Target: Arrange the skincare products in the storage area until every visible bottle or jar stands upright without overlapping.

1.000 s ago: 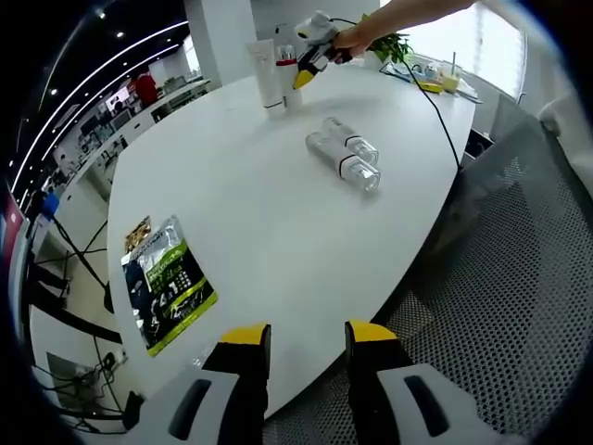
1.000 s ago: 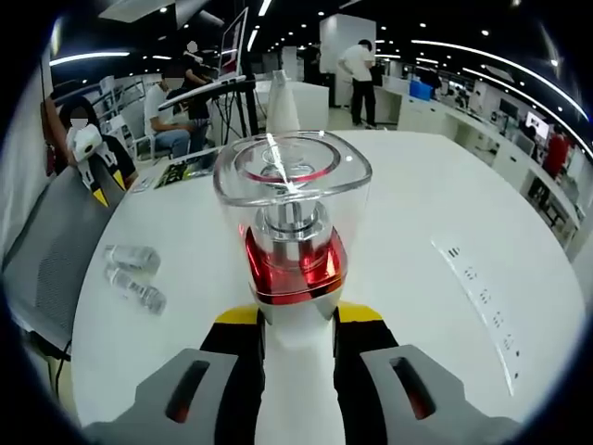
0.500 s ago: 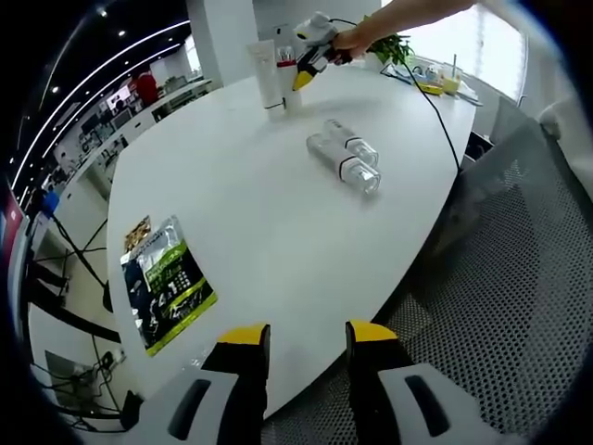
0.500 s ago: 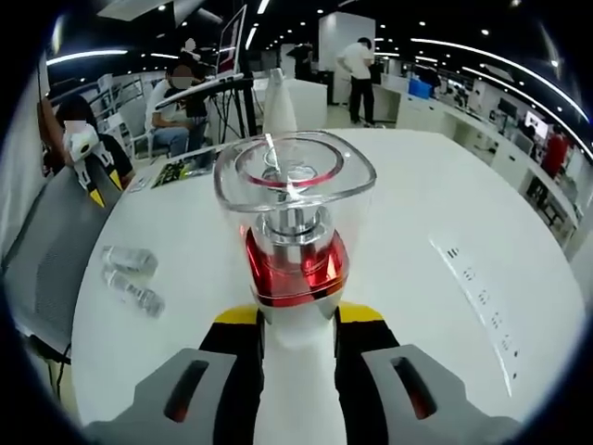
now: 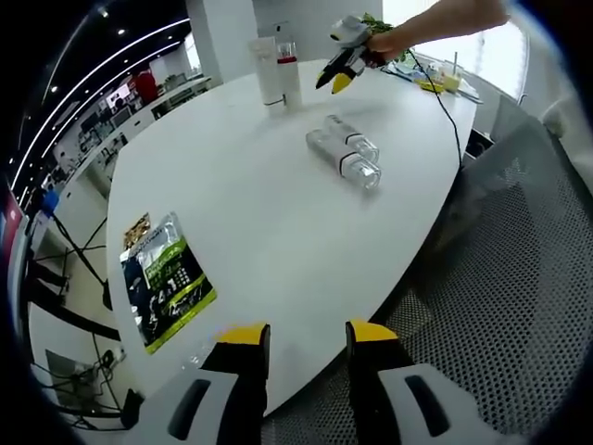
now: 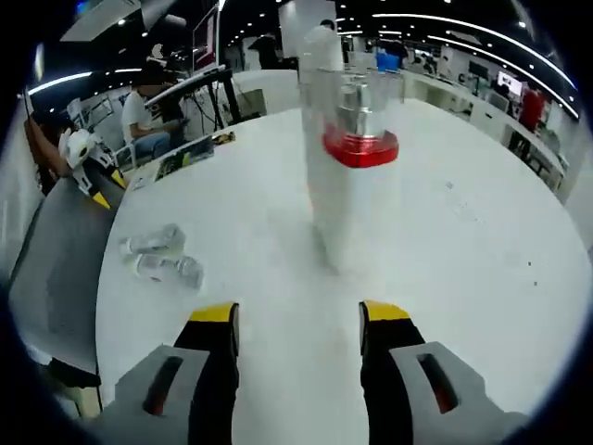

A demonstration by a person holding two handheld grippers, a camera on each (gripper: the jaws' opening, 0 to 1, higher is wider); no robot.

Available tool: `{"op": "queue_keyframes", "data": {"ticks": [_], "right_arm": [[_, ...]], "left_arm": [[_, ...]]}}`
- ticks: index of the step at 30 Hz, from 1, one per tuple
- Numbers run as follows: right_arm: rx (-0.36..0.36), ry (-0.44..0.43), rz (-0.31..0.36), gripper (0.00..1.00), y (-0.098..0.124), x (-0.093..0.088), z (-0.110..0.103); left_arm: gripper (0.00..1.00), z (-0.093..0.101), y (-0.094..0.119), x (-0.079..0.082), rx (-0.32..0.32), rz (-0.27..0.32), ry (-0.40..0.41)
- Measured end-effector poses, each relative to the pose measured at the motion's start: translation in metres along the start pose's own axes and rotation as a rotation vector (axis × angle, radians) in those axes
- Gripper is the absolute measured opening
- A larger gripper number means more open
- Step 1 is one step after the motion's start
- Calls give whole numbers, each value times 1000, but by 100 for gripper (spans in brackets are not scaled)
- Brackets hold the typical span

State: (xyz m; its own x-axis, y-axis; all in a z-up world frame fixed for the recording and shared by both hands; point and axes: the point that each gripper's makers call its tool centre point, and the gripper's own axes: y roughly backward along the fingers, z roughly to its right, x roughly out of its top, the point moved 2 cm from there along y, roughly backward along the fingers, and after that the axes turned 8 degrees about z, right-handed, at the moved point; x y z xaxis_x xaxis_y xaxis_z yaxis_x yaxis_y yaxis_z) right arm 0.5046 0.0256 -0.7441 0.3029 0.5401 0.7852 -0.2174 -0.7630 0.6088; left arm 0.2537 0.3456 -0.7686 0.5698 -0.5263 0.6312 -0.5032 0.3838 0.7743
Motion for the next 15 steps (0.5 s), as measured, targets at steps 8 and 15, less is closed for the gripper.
{"op": "queue_keyframes", "data": {"ticks": [8, 15], "right_arm": [[176, 335, -131, 59, -27, 9, -76], [345, 673, -326, 62, -58, 11, -111]], "left_arm": [[33, 0, 0, -1, -3, 1, -6], [33, -3, 1, 0, 8, 10, -5]]}}
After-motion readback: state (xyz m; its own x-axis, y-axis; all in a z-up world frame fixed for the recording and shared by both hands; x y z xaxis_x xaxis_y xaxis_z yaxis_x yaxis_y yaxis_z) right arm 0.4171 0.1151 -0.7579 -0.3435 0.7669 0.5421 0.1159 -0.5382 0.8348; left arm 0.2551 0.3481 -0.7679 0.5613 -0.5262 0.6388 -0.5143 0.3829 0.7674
